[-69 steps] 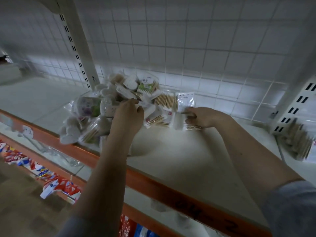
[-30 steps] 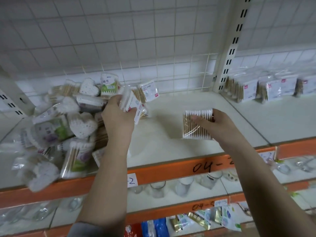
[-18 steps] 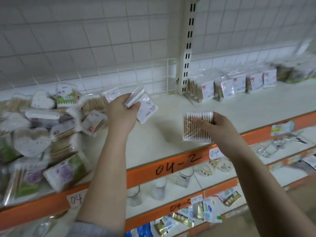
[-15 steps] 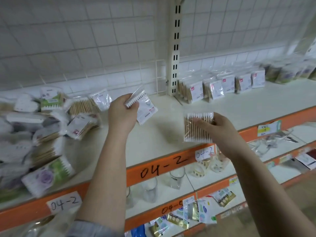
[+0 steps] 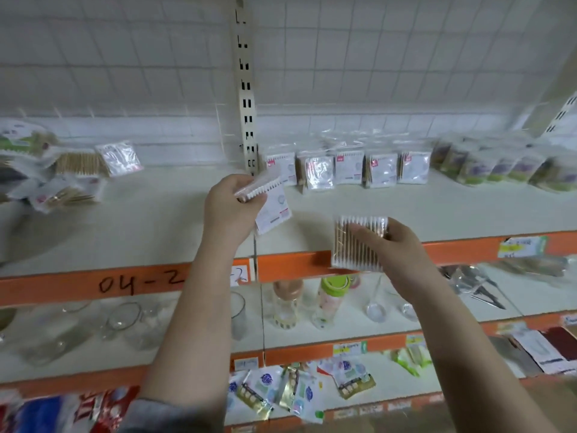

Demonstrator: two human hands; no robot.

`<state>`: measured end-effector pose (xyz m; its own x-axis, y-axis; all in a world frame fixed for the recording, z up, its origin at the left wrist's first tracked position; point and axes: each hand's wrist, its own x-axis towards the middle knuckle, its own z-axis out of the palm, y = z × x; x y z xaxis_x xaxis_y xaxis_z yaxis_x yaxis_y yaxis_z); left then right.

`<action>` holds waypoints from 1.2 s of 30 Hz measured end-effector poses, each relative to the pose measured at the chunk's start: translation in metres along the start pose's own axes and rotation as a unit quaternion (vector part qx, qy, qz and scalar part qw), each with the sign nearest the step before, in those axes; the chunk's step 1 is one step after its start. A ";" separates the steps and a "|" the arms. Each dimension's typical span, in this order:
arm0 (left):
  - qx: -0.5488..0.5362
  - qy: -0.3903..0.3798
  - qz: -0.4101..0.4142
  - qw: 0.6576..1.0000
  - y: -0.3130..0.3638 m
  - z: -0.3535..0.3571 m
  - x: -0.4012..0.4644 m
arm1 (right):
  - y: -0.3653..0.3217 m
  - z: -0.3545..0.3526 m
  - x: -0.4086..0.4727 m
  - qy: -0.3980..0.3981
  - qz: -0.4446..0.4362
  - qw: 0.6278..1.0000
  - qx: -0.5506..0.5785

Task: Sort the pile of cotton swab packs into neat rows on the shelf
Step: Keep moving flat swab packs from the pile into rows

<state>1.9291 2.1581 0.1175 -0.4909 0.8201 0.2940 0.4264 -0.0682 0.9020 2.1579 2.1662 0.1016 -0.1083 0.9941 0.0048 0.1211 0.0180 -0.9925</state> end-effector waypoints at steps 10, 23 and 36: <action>0.042 -0.018 -0.049 0.998 -0.001 0.042 0.019 | 0.005 -0.039 0.032 -0.025 0.010 0.999 0.032; 0.056 -0.016 -0.031 0.998 -0.028 0.082 0.098 | 0.000 -0.045 0.116 -0.032 0.001 0.999 0.039; 0.214 0.042 0.017 0.976 -0.016 0.088 0.101 | 0.004 -0.055 0.154 -0.074 -0.005 0.997 0.001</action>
<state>1.9399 2.2920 0.1045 -0.5236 0.7710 0.3626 0.7127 0.1631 0.6822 2.1964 2.3258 0.1051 -0.2545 0.9671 -0.0024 0.1178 0.0285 -0.9926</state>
